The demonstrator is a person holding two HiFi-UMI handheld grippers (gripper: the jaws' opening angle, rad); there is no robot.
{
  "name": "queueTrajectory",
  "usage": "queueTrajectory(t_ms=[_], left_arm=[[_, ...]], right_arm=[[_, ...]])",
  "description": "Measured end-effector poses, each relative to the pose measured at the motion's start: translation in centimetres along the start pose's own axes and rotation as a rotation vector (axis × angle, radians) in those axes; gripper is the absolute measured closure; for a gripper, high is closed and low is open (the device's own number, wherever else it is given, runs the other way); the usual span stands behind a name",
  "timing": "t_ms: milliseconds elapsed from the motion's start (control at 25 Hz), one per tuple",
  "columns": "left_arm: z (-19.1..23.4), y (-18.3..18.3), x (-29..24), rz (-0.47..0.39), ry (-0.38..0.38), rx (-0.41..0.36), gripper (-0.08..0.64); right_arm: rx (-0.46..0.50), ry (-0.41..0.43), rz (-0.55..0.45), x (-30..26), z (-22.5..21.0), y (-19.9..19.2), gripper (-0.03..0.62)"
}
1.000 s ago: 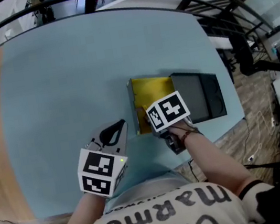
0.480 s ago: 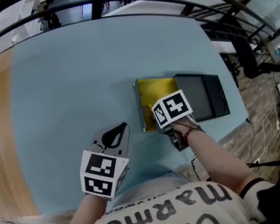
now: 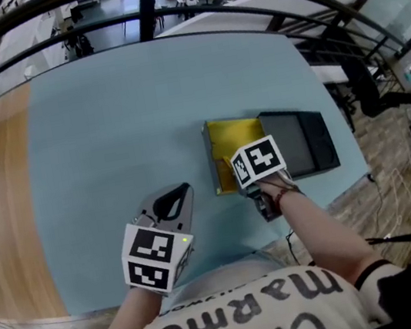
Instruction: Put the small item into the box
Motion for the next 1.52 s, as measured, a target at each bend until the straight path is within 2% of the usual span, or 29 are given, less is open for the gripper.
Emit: queueTrajectory(t_ms=[280, 520, 640, 760, 960, 1120, 1320, 1520], left_arm=[[-1.4, -0.2, -0.3, 0.020, -0.007, -0.017, 0.561], [-4.0, -1.9, -0.7, 0.043, 0.017, -0.033, 0.561], [-5.5, -2.1, -1.4, 0.072, 0.031, -0.009, 0.560], [-6.9, -1.3, -2.2, 0.053, 0.049, 0.038, 0.560], [-9.2, -0.1, -2.8, 0.046, 0.091, 0.043, 0.560], [-12.0, 0.3, -3.5, 0.049, 0.116, 0.046, 0.561], [-15.7, 2.1, -4.7, 0.043, 0.115, -0.018, 0.561], [-18.9, 3.9, -5.9, -0.010, 0.111, -0.012, 0.560]], right_arm=[[-0.023, 0.014, -0.047, 0.6, -0.5, -0.4, 0.443], [-0.055, 0.079, -0.097, 0.3, -0.6, -2.3, 0.443], [-0.078, 0.129, -0.131, 0.4, -1.1, -2.8, 0.443], [-0.106, 0.197, -0.154, 1.2, -1.3, -2.6, 0.443], [-0.120, 0.368, -0.264, 3.9, -1.3, -2.1, 0.463], [-0.136, 0.493, -0.330, 6.7, -2.7, -3.2, 0.479], [-0.195, 0.678, -0.459, 10.6, -6.1, -4.2, 0.508], [-0.241, 0.928, -0.680, 15.9, -9.2, -6.3, 0.511]])
Point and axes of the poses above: the fingertips, and each gripper's own axes: x backward along the fingers, z to its left, y out of its top, the point moved 8 cm from there along x, backward along the fingers, and after that the axes turned 1 degree about z, right-handed, at the moved point
